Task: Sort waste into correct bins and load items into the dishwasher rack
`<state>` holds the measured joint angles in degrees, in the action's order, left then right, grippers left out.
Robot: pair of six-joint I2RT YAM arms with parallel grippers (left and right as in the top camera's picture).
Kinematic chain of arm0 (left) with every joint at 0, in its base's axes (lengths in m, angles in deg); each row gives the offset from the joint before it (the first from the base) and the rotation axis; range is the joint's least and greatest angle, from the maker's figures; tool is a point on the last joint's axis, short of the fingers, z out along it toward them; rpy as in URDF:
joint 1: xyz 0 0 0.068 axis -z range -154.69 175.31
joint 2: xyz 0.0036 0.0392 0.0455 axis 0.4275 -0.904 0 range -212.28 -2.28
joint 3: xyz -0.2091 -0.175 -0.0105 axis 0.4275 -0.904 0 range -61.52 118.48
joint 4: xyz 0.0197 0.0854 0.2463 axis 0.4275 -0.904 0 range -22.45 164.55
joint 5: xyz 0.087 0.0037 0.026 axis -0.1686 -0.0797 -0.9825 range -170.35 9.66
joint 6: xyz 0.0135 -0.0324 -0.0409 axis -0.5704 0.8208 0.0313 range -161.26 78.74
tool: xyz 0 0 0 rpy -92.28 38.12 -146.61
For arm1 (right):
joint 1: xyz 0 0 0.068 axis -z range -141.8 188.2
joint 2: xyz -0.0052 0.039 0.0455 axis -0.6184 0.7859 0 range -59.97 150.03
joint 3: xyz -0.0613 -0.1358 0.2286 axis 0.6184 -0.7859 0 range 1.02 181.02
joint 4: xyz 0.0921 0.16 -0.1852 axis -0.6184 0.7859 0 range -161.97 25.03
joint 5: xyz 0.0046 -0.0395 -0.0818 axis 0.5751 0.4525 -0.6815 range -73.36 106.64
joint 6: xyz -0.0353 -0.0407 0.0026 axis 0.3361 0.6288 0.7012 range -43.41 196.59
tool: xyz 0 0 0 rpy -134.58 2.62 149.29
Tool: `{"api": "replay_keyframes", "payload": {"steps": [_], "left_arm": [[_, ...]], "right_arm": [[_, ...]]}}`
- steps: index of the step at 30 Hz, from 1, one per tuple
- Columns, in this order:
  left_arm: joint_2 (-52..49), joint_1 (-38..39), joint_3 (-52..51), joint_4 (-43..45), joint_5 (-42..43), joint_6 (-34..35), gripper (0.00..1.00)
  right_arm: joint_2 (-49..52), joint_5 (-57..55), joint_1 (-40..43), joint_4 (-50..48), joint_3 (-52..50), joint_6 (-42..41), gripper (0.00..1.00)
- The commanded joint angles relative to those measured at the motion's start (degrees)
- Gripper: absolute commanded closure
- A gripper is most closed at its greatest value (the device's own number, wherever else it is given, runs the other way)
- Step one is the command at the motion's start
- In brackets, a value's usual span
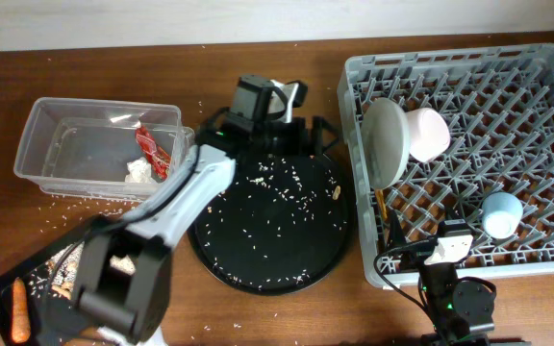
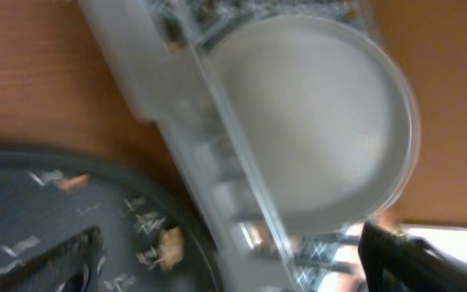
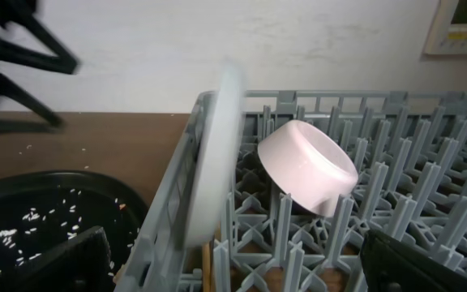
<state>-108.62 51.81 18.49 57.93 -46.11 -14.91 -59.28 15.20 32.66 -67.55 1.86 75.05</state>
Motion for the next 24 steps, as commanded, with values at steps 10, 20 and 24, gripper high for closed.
{"api": "replay_keyframes", "payload": {"steps": [10,20,24], "left_arm": [[21.9,-5.3,3.7,-34.1,-36.7,-13.2,0.01],[36.7,-15.3,3.7,-46.6,-31.8,-13.2,0.01],[38.6,-15.3,3.7,-48.2,-30.8,-13.2,0.01]], "right_arm": [[-0.3,0.1,0.4,0.1,-0.5,-0.6,0.02],[-0.3,0.1,0.4,0.1,-0.5,-0.6,0.02],[-0.3,0.1,0.4,0.1,-0.5,-0.6,0.01]]}}
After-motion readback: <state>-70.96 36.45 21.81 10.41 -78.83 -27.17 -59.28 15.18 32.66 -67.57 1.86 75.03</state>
